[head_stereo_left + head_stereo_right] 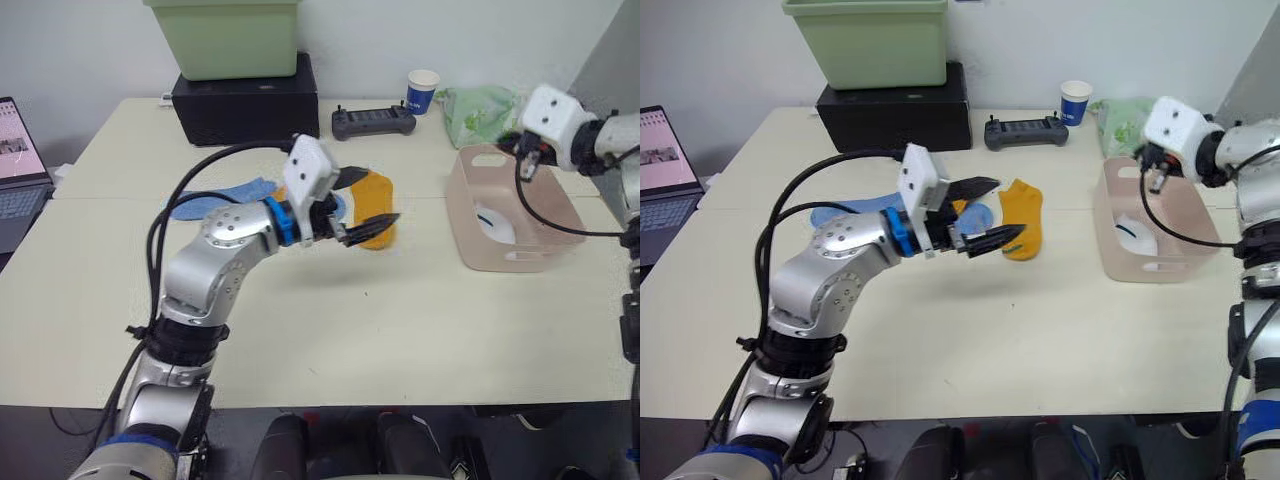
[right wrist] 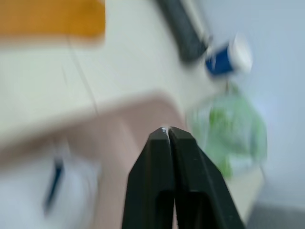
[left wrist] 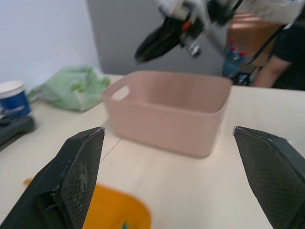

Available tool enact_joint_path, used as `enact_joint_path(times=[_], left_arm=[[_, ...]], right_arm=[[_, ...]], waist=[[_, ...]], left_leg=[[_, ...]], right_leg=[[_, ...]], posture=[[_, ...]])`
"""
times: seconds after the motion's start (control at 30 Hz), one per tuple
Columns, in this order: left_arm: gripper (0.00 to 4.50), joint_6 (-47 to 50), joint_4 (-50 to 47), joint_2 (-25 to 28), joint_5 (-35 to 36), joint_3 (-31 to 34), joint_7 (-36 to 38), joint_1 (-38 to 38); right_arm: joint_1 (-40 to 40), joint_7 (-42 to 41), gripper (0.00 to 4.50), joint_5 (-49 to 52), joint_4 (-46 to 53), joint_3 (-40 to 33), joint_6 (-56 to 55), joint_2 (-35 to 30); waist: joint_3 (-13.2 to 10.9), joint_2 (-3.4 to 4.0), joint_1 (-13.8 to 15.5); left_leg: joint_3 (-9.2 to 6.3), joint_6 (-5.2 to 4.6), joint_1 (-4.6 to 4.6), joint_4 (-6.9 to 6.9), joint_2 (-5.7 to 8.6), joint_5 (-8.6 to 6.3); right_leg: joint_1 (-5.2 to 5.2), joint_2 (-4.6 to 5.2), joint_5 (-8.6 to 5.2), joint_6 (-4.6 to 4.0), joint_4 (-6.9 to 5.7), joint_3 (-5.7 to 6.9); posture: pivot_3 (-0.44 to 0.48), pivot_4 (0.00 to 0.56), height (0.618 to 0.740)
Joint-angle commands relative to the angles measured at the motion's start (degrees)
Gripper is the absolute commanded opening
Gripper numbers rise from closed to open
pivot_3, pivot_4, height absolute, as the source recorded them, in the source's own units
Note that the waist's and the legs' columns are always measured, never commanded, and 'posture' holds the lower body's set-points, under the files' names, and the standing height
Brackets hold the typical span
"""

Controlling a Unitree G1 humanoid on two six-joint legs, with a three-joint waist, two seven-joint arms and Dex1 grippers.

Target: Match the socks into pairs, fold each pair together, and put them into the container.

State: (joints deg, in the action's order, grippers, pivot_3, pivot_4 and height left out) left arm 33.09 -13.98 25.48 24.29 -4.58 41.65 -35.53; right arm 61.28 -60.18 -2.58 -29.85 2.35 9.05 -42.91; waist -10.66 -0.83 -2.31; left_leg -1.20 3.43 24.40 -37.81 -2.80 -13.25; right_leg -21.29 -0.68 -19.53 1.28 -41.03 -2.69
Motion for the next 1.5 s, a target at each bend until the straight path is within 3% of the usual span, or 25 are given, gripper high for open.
enact_joint_path(times=[0.03,0.13,0.3,0.5,0.67,1.27,1.5], left_arm=[[4.5,-2.0,-2.5,3.1,-1.6,5.3,-2.3,5.1],[4.5,-3.2,-4.8,4.1,-2.3,10.1,-5.9,14.5],[4.5,-6.5,-7.4,2.3,-5.3,12.9,-11.4,25.9],[4.5,-17.5,-7.4,-4.5,-8.2,16.0,-16.9,40.1],[4.5,-20.3,-8.0,-5.5,-8.9,16.5,-17.8,45.4],[4.5,-19.9,-9.0,-5.4,-8.6,14.2,-18.5,44.6],[4.5,-19.2,-9.3,0.3,-8.2,10.4,-10.9,40.7]], right_arm=[[-7.8,3.2,1.58,10.8,19.0,-5.8,14.4,5.0],[-20.9,11.4,2.65,13.5,33.6,-7.8,20.1,11.3],[-36.7,22.2,4.47,11.1,44.2,-6.9,18.4,18.0],[-54.4,29.5,4.47,8.6,49.5,-4.3,10.8,24.5],[-59.6,30.5,4.47,8.1,50.4,-3.1,6.2,24.4],[-57.9,32.3,4.47,8.1,49.8,-1.4,6.5,23.3],[-48.0,29.7,4.47,1.0,40.4,5.1,3.4,18.4]], waist=[[0.0,0.0,0.2],[0.0,-0.01,1.0],[0.0,-0.05,2.2],[0.1,-0.08,2.0],[0.1,-0.08,1.7],[0.1,-0.09,0.8],[0.1,-0.09,0.6]], left_leg=[[-0.09,0.0,0.01,0.01,-0.02,0.0],[-0.26,-0.01,0.13,-0.01,-0.04,0.0],[-0.16,-0.24,0.36,-0.17,0.41,-0.13],[-0.18,-0.26,0.28,-0.06,0.31,-0.14],[-0.18,-0.26,0.13,-0.04,0.24,-0.15],[-0.18,-0.26,0.02,0.0,0.19,-0.15],[-0.16,-0.26,-0.01,0.0,0.21,-0.15]], right_leg=[[0.01,0.0,0.0,0.0,0.0,0.01],[-0.05,0.01,0.0,0.0,-0.05,0.17],[-0.1,0.43,0.0,0.01,0.06,0.13],[-0.06,0.39,-0.01,0.02,0.1,0.13],[0.02,0.24,0.0,0.01,0.02,0.12],[0.13,-0.03,-0.01,0.01,0.04,0.09],[0.12,-0.07,0.0,0.01,0.02,0.08]], posture=[[0.0,0.15,0.74],[0.0,0.15,0.74],[0.0,0.15,0.74],[0.0,0.15,0.74],[0.0,0.15,0.74],[0.0,0.15,0.74],[0.0,0.15,0.74]])
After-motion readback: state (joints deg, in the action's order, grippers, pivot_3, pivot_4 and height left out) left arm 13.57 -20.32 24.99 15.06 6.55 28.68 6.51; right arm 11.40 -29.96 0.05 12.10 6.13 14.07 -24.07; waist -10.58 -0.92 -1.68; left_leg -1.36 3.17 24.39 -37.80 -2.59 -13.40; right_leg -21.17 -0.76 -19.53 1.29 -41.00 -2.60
